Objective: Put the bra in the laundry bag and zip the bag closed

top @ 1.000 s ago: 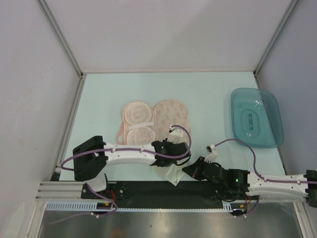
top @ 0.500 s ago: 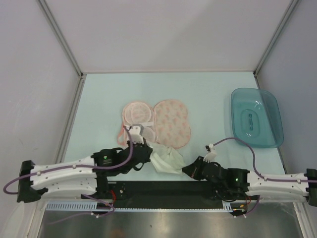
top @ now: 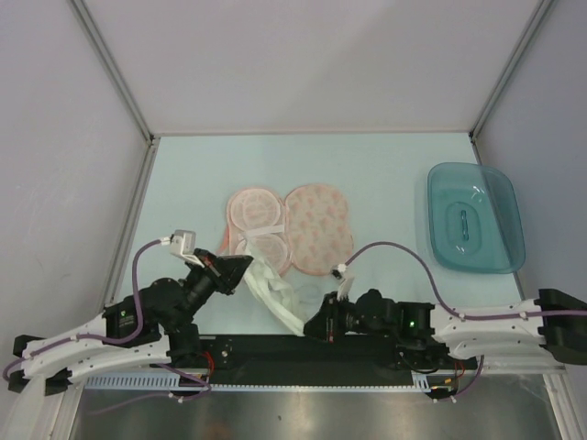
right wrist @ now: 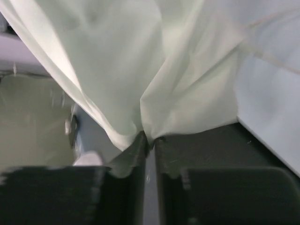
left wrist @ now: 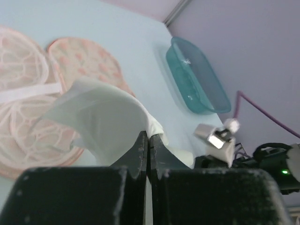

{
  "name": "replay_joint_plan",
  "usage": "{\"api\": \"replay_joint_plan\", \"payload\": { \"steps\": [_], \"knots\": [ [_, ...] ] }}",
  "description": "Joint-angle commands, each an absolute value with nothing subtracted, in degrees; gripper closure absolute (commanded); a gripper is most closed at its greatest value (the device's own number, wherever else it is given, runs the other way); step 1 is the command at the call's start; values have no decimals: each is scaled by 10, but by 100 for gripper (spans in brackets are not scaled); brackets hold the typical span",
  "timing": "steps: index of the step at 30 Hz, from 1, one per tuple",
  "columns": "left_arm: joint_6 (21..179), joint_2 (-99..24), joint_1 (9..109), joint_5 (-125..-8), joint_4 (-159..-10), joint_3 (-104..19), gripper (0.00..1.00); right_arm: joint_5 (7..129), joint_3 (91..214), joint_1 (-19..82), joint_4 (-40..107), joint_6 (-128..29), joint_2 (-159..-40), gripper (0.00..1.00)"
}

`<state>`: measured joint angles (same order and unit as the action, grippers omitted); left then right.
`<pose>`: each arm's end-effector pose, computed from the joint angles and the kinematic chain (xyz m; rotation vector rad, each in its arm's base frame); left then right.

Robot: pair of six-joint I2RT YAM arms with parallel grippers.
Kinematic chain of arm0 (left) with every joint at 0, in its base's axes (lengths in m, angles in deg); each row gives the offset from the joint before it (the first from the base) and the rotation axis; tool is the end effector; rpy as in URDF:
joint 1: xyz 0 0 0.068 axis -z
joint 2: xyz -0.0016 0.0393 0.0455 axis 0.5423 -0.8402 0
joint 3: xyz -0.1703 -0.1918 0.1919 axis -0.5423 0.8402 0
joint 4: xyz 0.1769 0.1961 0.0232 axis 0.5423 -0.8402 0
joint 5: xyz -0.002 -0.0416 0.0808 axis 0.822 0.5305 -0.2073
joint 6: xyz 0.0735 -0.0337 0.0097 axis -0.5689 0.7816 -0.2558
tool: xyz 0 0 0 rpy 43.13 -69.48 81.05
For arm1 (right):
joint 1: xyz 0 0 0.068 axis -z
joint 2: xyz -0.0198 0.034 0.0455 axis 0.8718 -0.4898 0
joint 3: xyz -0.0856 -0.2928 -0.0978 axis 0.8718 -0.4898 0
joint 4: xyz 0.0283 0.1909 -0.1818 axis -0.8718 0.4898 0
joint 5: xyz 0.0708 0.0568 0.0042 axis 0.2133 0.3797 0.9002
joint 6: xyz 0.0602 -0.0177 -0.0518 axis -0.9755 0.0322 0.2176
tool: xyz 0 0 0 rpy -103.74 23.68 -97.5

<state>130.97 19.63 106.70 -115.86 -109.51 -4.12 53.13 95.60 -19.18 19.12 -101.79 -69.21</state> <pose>0.0649 -0.0571 0.3180 -0.0808 1.7565 -0.9161 0.0439 0.1972 0.2280 -0.3083 2.1853 1.4368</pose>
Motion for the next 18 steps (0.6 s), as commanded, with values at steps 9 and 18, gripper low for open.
{"api": "replay_joint_plan", "payload": {
  "steps": [9,18],
  "knots": [
    [1089,253,1068,-960,-961,-65,100,723,1064,-164,300,-875,-712,30],
    [1097,249,1068,-754,-982,-94,100,799,1230,-29,454,-675,-616,2]
  ]
}}
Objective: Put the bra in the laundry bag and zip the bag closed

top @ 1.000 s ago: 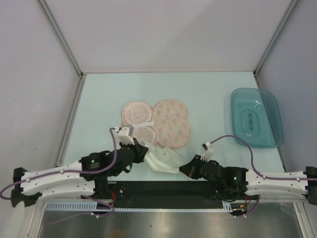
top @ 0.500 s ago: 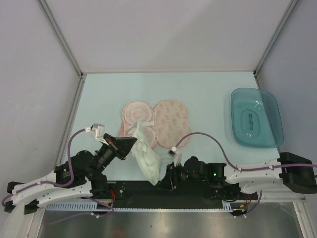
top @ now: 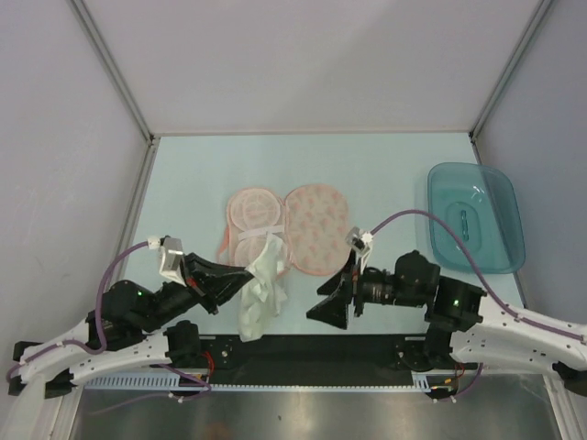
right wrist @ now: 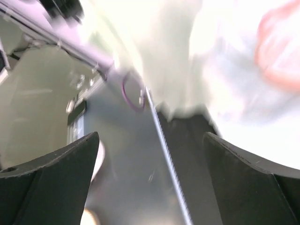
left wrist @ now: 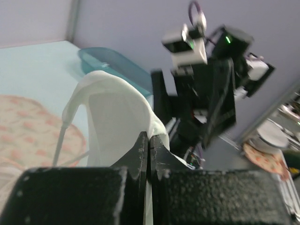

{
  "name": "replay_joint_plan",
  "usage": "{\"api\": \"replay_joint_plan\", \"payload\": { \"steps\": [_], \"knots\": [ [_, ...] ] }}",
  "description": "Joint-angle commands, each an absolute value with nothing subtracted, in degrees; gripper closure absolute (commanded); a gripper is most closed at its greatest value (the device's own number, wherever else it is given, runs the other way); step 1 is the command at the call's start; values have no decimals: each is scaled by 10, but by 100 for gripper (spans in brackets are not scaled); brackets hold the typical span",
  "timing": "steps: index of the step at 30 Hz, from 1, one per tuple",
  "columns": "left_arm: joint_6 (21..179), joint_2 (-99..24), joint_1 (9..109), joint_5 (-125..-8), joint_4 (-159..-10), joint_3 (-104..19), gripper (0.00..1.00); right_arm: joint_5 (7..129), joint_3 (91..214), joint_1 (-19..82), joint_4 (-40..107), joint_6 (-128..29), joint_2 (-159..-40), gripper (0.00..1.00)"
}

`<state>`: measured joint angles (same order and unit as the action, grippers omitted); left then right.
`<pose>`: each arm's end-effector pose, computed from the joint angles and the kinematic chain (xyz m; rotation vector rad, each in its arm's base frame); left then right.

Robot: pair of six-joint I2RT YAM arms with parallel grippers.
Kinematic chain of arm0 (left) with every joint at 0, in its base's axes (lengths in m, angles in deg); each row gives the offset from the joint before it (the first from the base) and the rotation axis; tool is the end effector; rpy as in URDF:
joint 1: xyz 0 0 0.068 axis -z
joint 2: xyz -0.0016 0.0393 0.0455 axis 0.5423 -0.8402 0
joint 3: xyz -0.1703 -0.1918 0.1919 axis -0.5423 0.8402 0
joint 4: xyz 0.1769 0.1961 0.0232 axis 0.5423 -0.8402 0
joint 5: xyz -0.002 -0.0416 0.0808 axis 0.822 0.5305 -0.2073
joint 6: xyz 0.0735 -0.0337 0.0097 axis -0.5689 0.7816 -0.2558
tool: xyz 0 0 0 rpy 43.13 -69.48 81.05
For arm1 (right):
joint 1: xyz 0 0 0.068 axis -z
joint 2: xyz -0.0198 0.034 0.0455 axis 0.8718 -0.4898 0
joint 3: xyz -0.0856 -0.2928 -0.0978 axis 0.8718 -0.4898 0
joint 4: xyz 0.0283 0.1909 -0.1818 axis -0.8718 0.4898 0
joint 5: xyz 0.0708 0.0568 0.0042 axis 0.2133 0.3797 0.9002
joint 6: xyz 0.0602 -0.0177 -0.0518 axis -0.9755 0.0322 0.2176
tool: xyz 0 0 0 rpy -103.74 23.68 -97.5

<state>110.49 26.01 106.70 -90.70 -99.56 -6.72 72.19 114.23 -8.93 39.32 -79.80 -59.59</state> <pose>0.0339 -0.0474 0.3625 0.4135 1.4346 -1.1986 0.0482 0.1723 0.3360 -0.7392 1.8818 1.4699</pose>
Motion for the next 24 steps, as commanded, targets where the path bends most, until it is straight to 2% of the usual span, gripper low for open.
{"api": "replay_joint_plan", "payload": {
  "steps": [1,9,14,18,23,24],
  "knots": [
    [1101,236,1068,-721,-977,-96,100,819,1252,-20,462,-658,-633,2],
    [1117,184,1068,-567,-961,-118,100,966,1441,13,547,-498,-748,0],
    [1112,182,1068,-519,-958,-116,100,1089,1443,8,539,-497,-770,0],
    [1115,168,1068,-494,-950,-113,100,1131,1403,-13,477,-543,-768,1],
    [1116,148,1068,-472,-926,-113,100,1121,1388,-42,435,-576,-788,11],
    [1116,146,1068,-470,-924,-113,100,1119,1389,-45,426,-582,-790,19]
  ]
}}
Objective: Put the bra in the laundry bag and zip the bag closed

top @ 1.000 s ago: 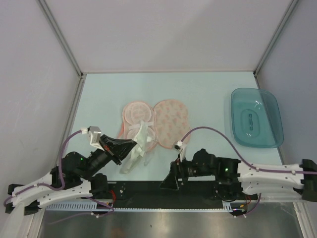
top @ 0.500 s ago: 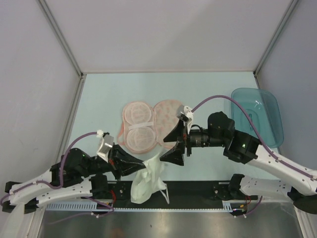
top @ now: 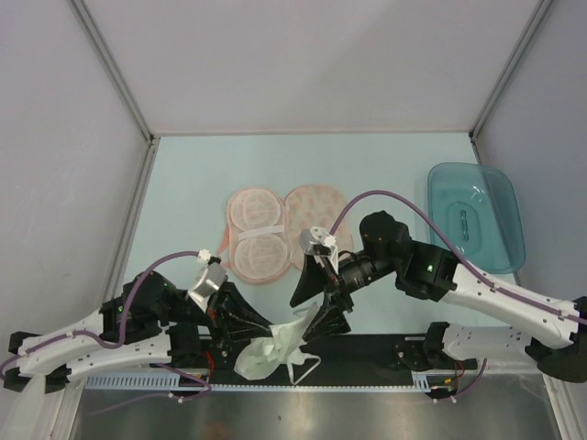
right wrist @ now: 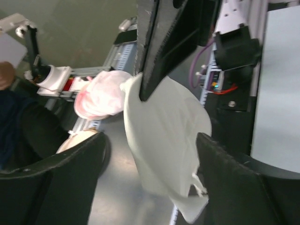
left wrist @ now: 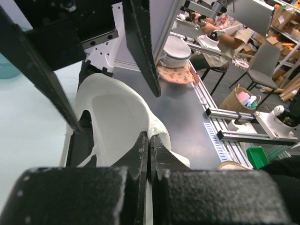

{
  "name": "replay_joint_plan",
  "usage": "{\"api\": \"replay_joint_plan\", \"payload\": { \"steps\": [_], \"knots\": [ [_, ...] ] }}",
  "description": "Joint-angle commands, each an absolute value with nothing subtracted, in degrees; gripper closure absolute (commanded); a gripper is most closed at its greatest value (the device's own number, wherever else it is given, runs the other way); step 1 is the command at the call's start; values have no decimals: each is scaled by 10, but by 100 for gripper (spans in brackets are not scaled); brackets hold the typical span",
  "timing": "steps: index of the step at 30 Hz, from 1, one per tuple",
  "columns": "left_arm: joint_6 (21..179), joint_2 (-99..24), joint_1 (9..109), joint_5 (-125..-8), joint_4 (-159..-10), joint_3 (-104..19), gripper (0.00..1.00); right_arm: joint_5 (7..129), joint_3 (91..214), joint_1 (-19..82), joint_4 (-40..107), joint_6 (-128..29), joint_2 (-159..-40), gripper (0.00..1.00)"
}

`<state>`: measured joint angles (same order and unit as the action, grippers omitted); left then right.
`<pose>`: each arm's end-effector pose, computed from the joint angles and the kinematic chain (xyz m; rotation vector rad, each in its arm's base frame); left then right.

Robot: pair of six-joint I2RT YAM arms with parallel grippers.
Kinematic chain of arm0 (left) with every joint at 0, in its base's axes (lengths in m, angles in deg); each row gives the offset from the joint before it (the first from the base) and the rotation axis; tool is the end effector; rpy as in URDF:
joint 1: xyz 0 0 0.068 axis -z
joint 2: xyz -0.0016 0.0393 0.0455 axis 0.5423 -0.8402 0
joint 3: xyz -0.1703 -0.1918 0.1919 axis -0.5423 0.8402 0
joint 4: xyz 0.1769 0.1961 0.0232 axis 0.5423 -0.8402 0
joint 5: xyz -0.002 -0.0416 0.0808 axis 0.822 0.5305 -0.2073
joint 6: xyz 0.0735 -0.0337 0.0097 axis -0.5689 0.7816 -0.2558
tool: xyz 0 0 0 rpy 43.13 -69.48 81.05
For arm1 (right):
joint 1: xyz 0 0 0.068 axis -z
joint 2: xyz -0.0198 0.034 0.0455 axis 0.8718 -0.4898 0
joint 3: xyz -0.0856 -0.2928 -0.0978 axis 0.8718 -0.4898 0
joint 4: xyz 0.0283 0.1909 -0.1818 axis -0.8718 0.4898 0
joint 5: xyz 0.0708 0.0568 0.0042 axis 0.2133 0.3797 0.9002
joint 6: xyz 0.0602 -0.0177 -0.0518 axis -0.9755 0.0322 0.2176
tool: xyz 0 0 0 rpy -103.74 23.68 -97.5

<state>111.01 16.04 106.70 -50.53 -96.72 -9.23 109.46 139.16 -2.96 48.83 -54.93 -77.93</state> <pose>-0.0035 -0.0922 0.3753 1.0762 1.3276 -1.6320 0.0518 0.2253 0.4263 -1.4857 1.4446 1.6507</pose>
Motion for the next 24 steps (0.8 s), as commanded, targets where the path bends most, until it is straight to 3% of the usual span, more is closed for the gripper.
{"api": "replay_joint_plan", "payload": {
  "steps": [1,4,8,11,12,13,15,16,18,19,24],
  "knots": [
    [1116,140,1068,-467,-918,-113,100,1119,1388,-45,412,-587,-794,23],
    [1116,131,1068,-468,-915,-117,100,1132,1391,-52,390,-603,-811,42],
    [1111,128,1068,-472,-914,-126,100,1143,1389,-63,384,-608,-826,52],
    [1106,126,1068,-479,-919,-134,100,1161,1372,-66,361,-624,-826,78],
    [1105,126,1068,-482,-923,-136,100,1163,1361,-66,347,-635,-824,98],
    [1104,126,1068,-491,-926,-138,98,1163,1357,-65,346,-638,-821,100],
    [1105,127,1068,-509,-935,-144,80,1156,1346,-61,341,-645,-810,100],
    [1106,129,1068,-533,-944,-144,52,1154,1342,-58,342,-647,-805,100],
    [1111,141,1068,-559,-959,-142,27,1150,1336,-40,353,-648,-798,100],
    [1114,147,1068,-586,-967,-141,20,1149,1332,-33,362,-643,-789,100],
    [1194,196,1068,-778,-1061,-151,11,1121,1326,15,458,-598,-754,100]
  ]
}}
